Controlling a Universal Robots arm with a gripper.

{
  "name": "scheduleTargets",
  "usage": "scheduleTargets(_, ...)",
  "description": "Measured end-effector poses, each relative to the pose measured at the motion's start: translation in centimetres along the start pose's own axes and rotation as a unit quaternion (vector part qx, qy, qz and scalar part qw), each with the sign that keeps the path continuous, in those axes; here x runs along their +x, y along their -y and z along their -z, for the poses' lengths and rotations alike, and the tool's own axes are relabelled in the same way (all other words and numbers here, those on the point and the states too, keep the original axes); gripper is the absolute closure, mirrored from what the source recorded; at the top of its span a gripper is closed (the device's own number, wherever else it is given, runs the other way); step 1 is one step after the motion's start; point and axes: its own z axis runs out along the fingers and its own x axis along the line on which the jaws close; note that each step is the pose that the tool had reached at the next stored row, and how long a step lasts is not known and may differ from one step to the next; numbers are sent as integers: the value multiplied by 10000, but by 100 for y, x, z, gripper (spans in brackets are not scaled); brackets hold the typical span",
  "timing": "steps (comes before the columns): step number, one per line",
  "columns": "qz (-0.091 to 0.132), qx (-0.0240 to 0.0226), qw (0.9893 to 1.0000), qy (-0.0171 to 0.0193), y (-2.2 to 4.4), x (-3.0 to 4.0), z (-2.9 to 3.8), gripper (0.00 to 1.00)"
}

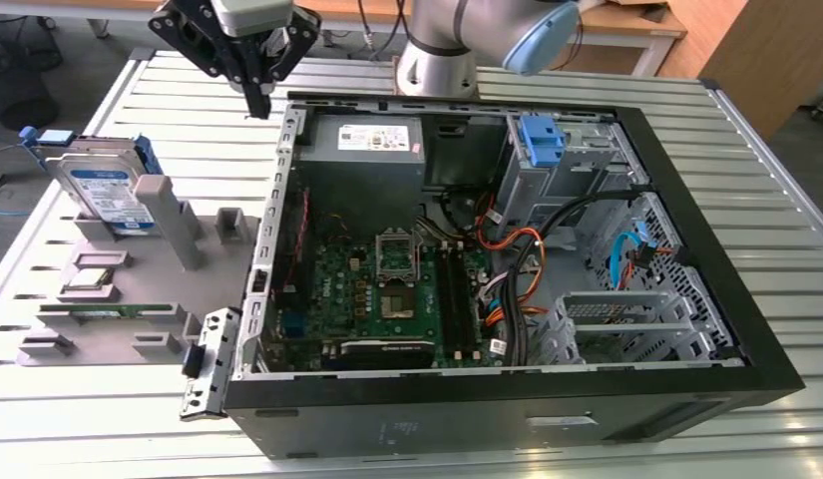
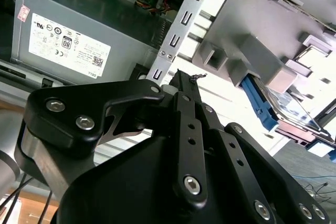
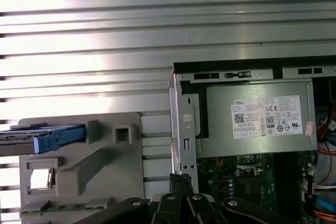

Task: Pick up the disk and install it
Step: 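Reach for the disk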

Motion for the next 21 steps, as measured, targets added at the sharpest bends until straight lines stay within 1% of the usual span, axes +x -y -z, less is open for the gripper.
scheduleTargets(8,0,0,10000,0,9,117,2,90)
scheduleTargets(16,0,0,10000,0,20,265,5,90)
scheduleTargets(21,0,0,10000,0,25,333,7,90)
